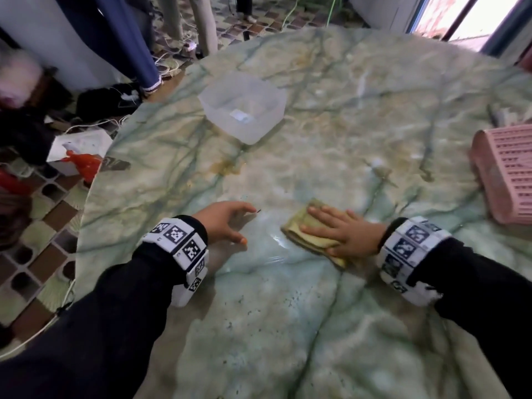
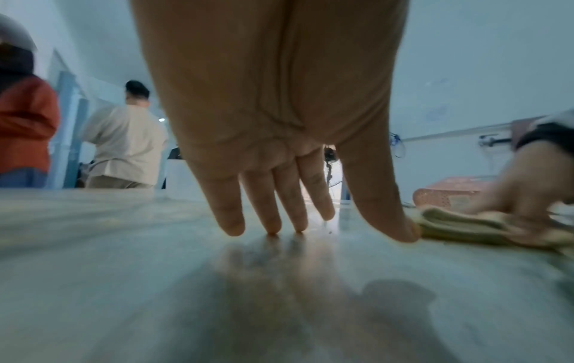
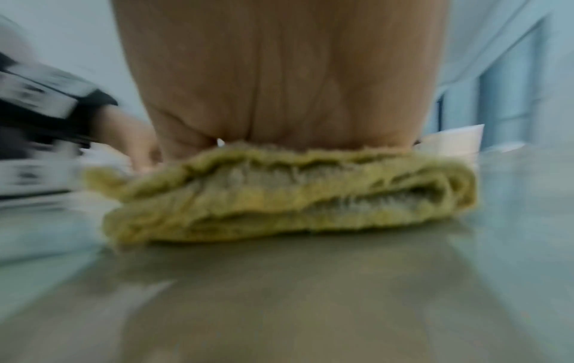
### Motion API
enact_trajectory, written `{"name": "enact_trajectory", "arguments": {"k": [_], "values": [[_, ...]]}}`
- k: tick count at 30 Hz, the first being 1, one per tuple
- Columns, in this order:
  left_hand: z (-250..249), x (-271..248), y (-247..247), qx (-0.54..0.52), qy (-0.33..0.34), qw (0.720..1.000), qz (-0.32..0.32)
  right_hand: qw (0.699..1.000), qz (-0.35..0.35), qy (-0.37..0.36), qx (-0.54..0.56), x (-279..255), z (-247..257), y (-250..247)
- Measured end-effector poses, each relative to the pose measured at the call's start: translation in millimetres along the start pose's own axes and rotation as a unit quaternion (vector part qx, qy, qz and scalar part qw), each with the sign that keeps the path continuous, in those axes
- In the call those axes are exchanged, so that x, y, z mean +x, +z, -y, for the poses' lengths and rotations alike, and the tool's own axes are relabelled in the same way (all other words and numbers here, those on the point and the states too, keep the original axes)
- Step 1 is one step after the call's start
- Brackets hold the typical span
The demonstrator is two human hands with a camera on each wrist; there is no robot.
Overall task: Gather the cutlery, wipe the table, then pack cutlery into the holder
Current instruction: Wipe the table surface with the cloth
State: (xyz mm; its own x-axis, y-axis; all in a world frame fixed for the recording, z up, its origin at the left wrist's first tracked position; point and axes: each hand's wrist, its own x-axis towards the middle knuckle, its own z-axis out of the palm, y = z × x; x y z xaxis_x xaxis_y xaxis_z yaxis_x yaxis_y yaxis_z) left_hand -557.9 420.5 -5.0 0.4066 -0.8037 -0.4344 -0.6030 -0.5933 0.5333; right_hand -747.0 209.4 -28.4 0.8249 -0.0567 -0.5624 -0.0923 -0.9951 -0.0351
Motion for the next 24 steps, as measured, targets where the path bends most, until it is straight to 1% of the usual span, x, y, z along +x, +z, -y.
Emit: {"name": "enact_trajectory", "arguments": {"k": [1,2,3,4,5,6,7,8,9,10,11,12,13,14,15,16,17,18,19,20,21,22,23,24], "values": [[2,-2,-3,-0.002,0.003,1.0,0.0,0.998,0.009,0.047,0.044,-2,-25,0],[6,-5,-4,-0.001,0.003,1.0,0.002,0.989,-0.008,0.119,0.093,-3,-50,-6],[10,-9,-4,0.003,0.003,1.0,0.003,0.97,-0.038,0.196,0.137,-3,-73,-12],[14,-12,-4,0.008,0.001,1.0,0.003,0.95,-0.053,0.263,0.159,0,-92,-18],[20,-18,-4,0.012,-0.003,1.0,0.001,0.933,-0.065,0.313,0.163,10,-105,-19],[25,-23,-4,0.012,-0.006,1.0,0.001,0.926,-0.069,0.331,0.167,18,-109,-24],[31,-28,-6,0.01,-0.006,1.0,0.002,0.925,-0.073,0.332,0.166,37,-101,-24],[37,-32,-7,0.005,-0.005,1.0,0.004,0.933,-0.089,0.313,0.156,53,-77,-30],[42,-35,-9,0.004,-0.003,1.0,0.008,0.944,-0.13,0.281,0.113,72,-44,-32],[47,-37,-13,0.005,-0.001,1.0,0.015,0.952,-0.185,0.232,0.07,85,1,-37],[52,-39,-17,0.006,0.005,1.0,0.019,0.956,-0.227,0.178,0.051,94,53,-39],[56,-40,-22,0.001,0.015,1.0,0.015,0.967,-0.208,0.136,0.06,92,106,-42],[60,-42,-27,-0.008,0.03,1.0,0.005,0.977,-0.171,0.109,0.063,85,147,-34],[66,-43,-31,-0.014,0.041,0.999,-0.008,0.989,-0.118,0.073,0.052,66,182,-28],[74,-46,-36,-0.012,0.046,0.999,-0.017,0.997,-0.067,0.026,0.041,44,201,-14],[83,-49,-41,-0.006,0.044,0.999,-0.019,0.997,-0.046,-0.025,0.049,14,218,-7],[94,-52,-45,0.0,0.039,0.999,-0.018,0.996,-0.042,-0.055,0.056,-5,219,6],[105,-55,-50,0.007,0.038,0.999,-0.016,0.996,-0.047,-0.046,0.055,-21,220,11],[115,-57,-54,0.022,0.04,0.999,-0.011,0.998,-0.051,0.003,0.045,-29,208,17],[125,-59,-59,0.046,0.044,0.998,-0.004,0.996,-0.041,0.055,0.047,-31,190,24],[134,-61,-63,0.077,0.048,0.996,0.006,0.987,0.0,0.139,0.081,-32,174,23],[142,-62,-66,0.106,0.051,0.993,0.016,0.964,0.022,0.221,0.146,-26,156,18],[148,-63,-68,0.132,0.056,0.989,0.025,0.935,-0.005,0.292,0.203,-14,144,12],[153,-63,-69,0.153,0.061,0.986,0.033,0.909,-0.041,0.347,0.226,-2,141,-2]]}}
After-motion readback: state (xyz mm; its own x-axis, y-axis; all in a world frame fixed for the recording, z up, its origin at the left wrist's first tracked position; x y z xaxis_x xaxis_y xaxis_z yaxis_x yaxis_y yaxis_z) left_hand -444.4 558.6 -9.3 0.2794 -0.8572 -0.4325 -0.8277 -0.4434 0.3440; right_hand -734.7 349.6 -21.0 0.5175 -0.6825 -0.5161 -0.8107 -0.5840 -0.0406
